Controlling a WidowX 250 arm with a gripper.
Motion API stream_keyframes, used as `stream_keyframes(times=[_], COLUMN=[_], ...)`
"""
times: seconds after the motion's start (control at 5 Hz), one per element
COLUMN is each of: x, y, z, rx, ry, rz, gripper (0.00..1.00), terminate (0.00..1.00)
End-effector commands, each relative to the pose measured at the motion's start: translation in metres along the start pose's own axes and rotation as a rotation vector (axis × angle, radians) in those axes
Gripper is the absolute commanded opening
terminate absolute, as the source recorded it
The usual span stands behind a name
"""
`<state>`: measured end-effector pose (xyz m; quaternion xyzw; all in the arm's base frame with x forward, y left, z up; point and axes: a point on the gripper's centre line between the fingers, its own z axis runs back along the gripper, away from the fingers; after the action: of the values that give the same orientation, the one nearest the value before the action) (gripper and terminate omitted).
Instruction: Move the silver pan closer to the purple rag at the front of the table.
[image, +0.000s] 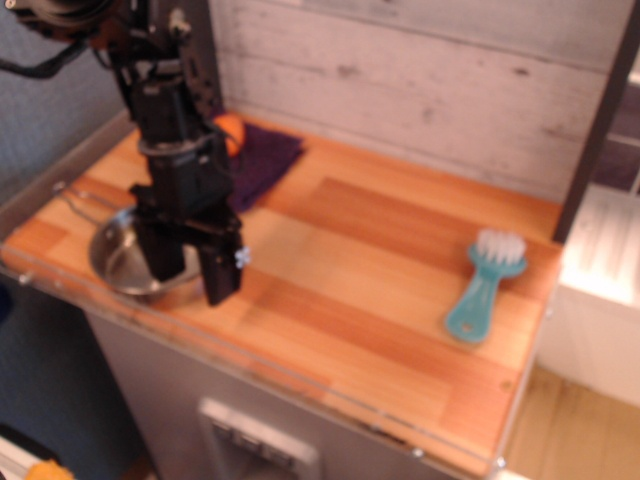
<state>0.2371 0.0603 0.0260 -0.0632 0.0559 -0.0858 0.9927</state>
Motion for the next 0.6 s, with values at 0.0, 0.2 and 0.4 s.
stream_keyframes(times=[0.0,0.2,0.4], x=[-0.002,0.002,0.014], y=[-0.042,-0.06,-0.073], z=[0.047,0.056,0.058], rx=[0.057,0.041,0.07], ry=[-0.198,-0.242,-0.242], rz=[0.027,0.001,-0.024], gripper=[1.0,1.0,1.0], terminate=[0.0,0.0,0.0])
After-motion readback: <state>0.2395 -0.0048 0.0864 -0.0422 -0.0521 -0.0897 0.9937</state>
